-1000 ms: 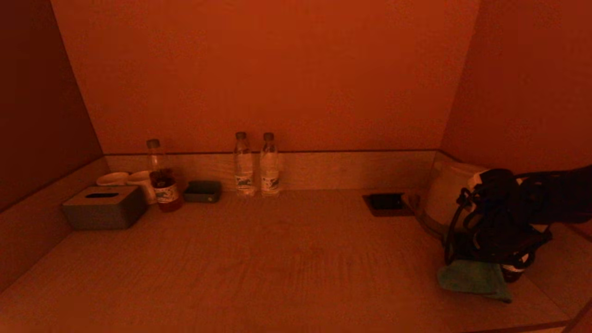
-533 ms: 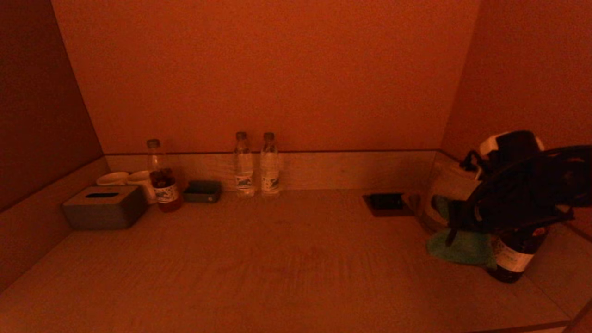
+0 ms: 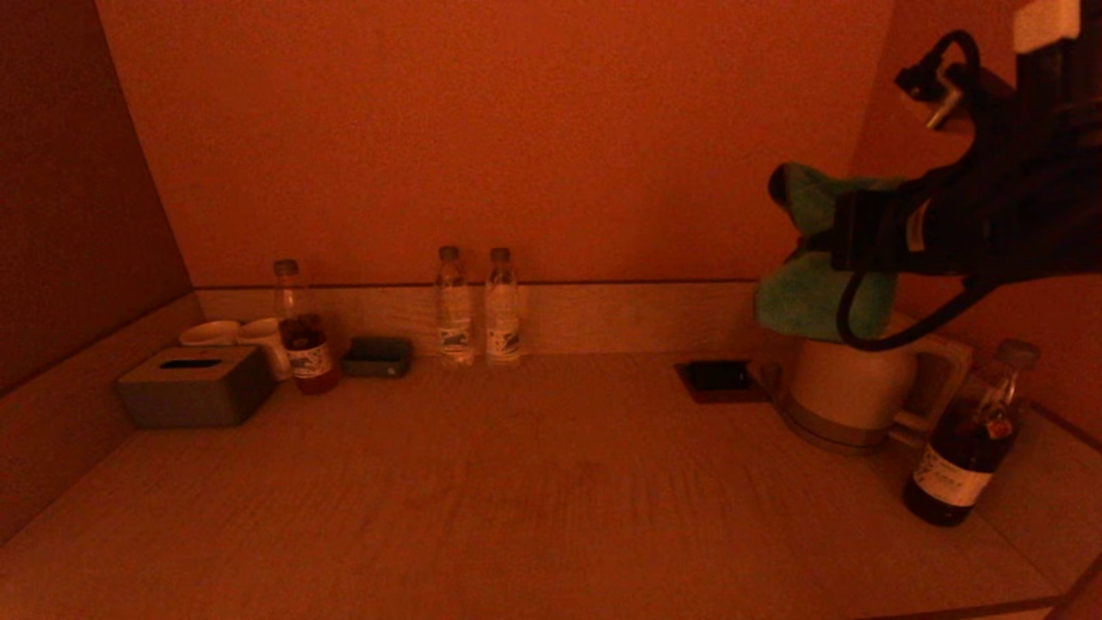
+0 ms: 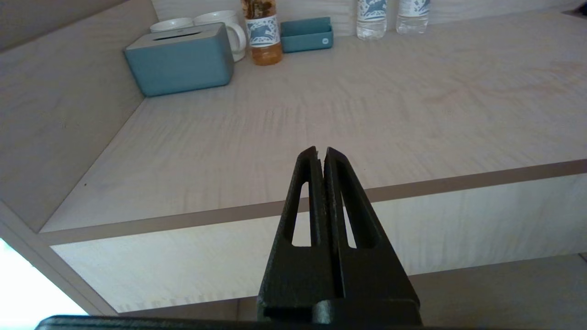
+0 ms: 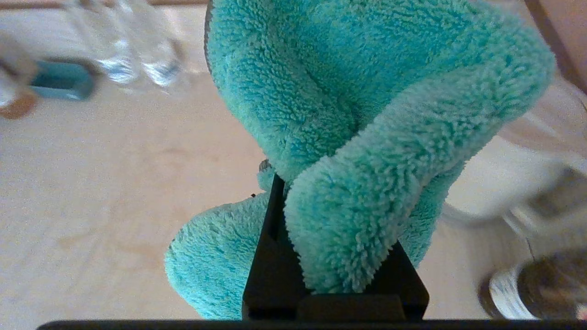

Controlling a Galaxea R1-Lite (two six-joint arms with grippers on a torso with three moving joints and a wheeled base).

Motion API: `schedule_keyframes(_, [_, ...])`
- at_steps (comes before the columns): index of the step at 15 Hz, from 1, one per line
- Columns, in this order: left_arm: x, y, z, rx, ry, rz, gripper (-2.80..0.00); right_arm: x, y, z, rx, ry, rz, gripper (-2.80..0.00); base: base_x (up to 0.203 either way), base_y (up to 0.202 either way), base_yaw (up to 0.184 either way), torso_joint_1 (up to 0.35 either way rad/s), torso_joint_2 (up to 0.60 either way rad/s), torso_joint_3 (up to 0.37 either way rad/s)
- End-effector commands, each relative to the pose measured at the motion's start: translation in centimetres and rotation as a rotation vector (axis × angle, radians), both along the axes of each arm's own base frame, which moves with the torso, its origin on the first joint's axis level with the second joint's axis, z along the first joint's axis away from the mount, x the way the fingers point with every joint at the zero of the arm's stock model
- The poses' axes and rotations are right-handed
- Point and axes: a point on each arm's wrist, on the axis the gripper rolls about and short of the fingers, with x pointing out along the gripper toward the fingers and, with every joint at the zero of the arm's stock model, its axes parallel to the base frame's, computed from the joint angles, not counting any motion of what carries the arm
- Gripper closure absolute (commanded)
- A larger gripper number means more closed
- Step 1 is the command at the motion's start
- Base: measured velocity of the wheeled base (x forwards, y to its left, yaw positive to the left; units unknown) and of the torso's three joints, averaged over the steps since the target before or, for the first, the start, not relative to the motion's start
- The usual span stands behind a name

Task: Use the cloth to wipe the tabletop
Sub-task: Sweep the stains on the table

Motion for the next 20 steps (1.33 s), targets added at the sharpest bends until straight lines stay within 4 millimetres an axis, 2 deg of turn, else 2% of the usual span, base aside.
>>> schedule_keyframes(1, [0.0, 0.0, 0.0, 0.0, 0.0, -0.001, 0.0, 0.0, 0.8, 0.3, 0.001, -0.014, 0.033, 0.0, 0.0, 0.0, 0.0, 0.0, 0.0, 0.0])
schedule_keyframes(5, [0.0, 0.0, 0.0, 0.0, 0.0, 0.0, 0.0, 2.0, 2.9, -0.5, -0.004, -0.006, 0.087, 0.0, 0.0, 0.0, 0.0, 0.0, 0.0, 0.0])
schedule_keyframes(8, [0.0, 0.0, 0.0, 0.0, 0.0, -0.001, 0.0, 5.0, 5.9, -2.3, -0.02, 0.034, 0.146, 0.0, 0.0, 0.0, 0.0, 0.0, 0.0, 0.0])
schedule_keyframes(11, [0.0, 0.0, 0.0, 0.0, 0.0, -0.001, 0.0, 7.0, 8.6, -3.6, -0.051, 0.057, 0.185, 0.0, 0.0, 0.0, 0.0, 0.0, 0.0, 0.0])
schedule_keyframes(13, [0.0, 0.0, 0.0, 0.0, 0.0, -0.001, 0.0, 7.4, 9.6, -3.7, -0.064, 0.053, 0.199, 0.0, 0.0, 0.0, 0.0, 0.0, 0.0, 0.0])
schedule_keyframes(15, [0.0, 0.0, 0.0, 0.0, 0.0, -0.001, 0.0, 8.6, 12.3, -4.4, -0.088, 0.054, 0.229, 0.0, 0.0, 0.0, 0.0, 0.0, 0.0, 0.0])
schedule_keyframes(18, [0.0, 0.0, 0.0, 0.0, 0.0, 0.001, 0.0, 8.2, 16.9, -6.1, -0.132, 0.075, 0.308, 0.0, 0.0, 0.0, 0.0, 0.0, 0.0, 0.0])
schedule_keyframes(20, [0.0, 0.0, 0.0, 0.0, 0.0, 0.0, 0.0, 8.9, 18.9, -6.4, -0.137, 0.055, 0.343, 0.0, 0.0, 0.0, 0.0, 0.0, 0.0, 0.0])
